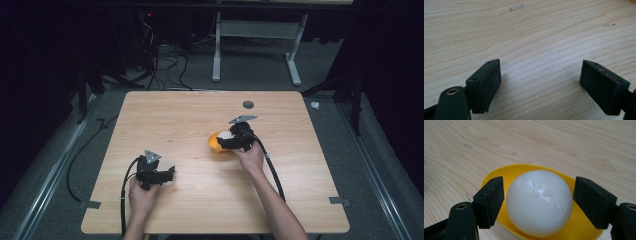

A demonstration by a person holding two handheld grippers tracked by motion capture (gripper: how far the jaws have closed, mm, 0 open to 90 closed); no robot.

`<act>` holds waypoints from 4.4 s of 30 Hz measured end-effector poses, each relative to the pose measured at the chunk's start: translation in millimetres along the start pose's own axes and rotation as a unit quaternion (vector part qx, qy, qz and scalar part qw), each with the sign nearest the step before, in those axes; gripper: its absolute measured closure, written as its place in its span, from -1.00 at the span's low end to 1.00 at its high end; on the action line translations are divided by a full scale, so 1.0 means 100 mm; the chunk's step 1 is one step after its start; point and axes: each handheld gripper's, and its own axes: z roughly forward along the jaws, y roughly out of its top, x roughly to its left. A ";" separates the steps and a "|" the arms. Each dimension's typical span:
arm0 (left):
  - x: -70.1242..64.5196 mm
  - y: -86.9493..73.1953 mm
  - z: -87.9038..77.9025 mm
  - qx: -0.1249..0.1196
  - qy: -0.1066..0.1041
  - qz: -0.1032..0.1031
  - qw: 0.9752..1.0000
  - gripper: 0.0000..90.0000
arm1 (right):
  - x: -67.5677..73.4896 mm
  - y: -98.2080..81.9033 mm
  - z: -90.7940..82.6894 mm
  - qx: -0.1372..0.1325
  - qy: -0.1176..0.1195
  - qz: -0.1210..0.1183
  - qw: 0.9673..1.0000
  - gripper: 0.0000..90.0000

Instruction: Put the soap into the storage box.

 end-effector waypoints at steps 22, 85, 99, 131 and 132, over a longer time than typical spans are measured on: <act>0.00 0.00 0.00 0.000 0.001 0.000 1.000 -0.60 | -0.06 -0.04 -0.24 -0.024 -0.007 0.006 1.000 -0.38; 0.00 0.00 0.00 0.000 0.001 0.001 1.000 -0.61 | -0.24 -0.38 -1.02 -0.076 -0.041 0.019 0.996 -0.30; 0.00 0.00 0.00 0.000 0.001 0.001 1.000 -0.61 | -0.29 -0.54 -1.14 -0.079 -0.050 0.026 0.995 -0.28; 0.00 0.00 0.00 0.000 0.001 0.001 1.000 -0.61 | -0.33 -0.90 -1.18 -0.075 -0.057 0.058 0.994 -0.28; 0.00 0.00 0.00 0.000 0.001 0.001 1.000 -0.61 | -0.33 -0.90 -1.18 -0.075 -0.057 0.058 0.994 -0.28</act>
